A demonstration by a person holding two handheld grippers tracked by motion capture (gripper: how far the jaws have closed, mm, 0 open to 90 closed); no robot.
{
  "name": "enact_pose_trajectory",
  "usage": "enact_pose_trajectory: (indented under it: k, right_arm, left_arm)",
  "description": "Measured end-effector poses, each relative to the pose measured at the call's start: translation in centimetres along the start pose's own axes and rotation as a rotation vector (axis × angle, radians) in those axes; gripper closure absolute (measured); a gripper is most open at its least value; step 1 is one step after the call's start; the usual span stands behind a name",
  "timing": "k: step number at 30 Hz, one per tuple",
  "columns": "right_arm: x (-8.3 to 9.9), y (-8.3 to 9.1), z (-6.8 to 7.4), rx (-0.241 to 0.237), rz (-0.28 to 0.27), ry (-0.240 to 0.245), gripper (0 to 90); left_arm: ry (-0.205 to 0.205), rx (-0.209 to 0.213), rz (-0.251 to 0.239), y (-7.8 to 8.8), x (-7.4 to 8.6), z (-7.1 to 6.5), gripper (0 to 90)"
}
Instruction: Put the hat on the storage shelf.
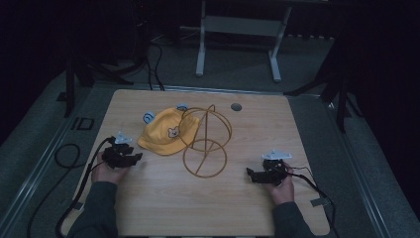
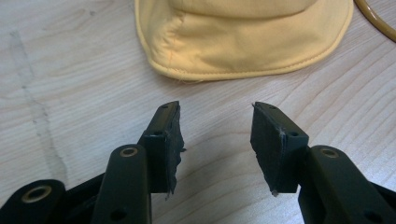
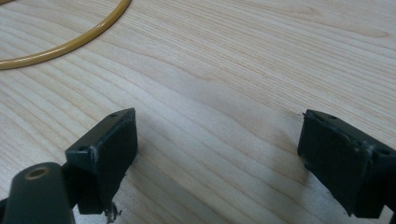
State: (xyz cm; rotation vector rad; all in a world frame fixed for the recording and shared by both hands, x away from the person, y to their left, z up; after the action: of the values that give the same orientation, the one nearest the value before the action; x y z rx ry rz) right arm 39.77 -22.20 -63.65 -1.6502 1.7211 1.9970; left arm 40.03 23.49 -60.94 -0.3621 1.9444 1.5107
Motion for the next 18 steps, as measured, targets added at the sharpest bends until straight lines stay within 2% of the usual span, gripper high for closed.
enact_pose_trajectory:
  k: [8,13,18]
  right_arm:
    - [0.0,0.0,0.0,0.000,0.000,0.000,11.9]
    - [0.0,0.0,0.0,0.000,-0.001,0.001,12.0]
    - [0.0,0.0,0.0,-0.001,-0.001,0.001,12.0]
  left_arm:
    - [-0.017,-0.006,-0.003,0.9,-0.6,-0.3,51.4]
    - [-0.071,-0.006,0.001,2.3,-1.9,-1.3,50.2]
    - [-0.096,-0.017,0.005,3.3,-3.3,-1.5,48.4]
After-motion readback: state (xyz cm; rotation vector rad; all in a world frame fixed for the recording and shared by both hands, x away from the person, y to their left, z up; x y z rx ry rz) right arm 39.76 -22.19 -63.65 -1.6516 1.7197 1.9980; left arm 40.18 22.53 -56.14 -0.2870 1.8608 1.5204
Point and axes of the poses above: each handheld gripper's, and its own axes: y roughly backward along the jaws, x roughly out of its underside, z roughly to its left, the point moved 9 cm from there along -y, roughly forward along the jaws, and after that the axes turned 14 degrees about y, right-handed, at the moved point
